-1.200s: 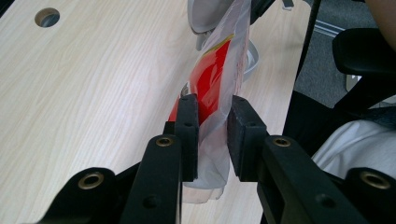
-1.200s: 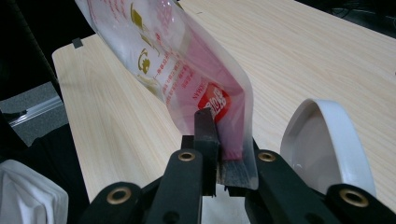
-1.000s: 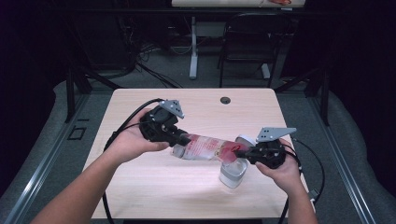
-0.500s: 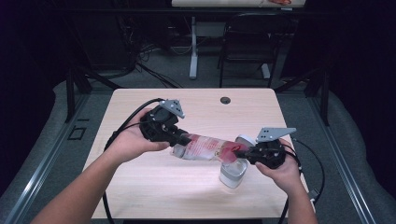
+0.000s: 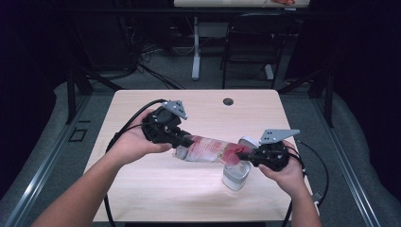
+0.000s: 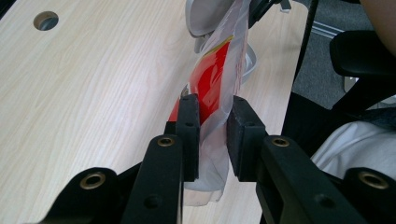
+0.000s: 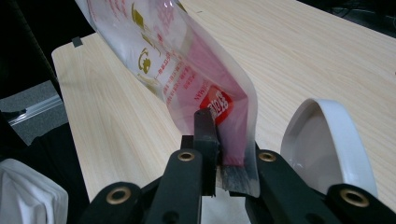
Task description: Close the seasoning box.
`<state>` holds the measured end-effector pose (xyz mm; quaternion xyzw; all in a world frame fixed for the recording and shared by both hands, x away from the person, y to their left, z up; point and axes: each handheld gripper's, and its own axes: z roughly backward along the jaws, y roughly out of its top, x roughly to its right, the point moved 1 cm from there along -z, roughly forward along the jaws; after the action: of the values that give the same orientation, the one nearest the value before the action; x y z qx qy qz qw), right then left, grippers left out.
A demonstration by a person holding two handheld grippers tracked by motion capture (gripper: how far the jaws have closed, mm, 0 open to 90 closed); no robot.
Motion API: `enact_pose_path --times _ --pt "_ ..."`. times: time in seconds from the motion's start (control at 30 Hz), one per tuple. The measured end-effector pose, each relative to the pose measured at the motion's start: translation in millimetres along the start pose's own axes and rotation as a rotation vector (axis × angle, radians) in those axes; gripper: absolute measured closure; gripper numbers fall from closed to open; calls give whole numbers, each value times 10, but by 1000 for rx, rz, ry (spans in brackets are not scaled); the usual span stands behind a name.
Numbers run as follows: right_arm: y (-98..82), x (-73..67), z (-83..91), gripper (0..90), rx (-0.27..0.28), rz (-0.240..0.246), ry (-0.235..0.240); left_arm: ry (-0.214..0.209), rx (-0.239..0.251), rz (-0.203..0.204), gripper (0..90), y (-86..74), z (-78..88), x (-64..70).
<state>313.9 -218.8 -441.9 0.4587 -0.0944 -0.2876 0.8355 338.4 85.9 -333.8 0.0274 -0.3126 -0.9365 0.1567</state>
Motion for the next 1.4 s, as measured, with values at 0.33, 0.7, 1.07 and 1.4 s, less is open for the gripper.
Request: enact_pose_path --times 0.33,0.7,1.07,1.4 --pt "0 -3 -2 865 0 -1 2 -1 -3 -2 778 2 1 -12" --pt "0 -4 -1 865 2 -1 5 6 -3 -5 793 17 3 -12" --pt "4 -7 9 865 2 0 5 7 -2 -10 794 39 21 0" --pt "14 -20 22 880 7 8 15 7 7 -10 796 37 43 -1"
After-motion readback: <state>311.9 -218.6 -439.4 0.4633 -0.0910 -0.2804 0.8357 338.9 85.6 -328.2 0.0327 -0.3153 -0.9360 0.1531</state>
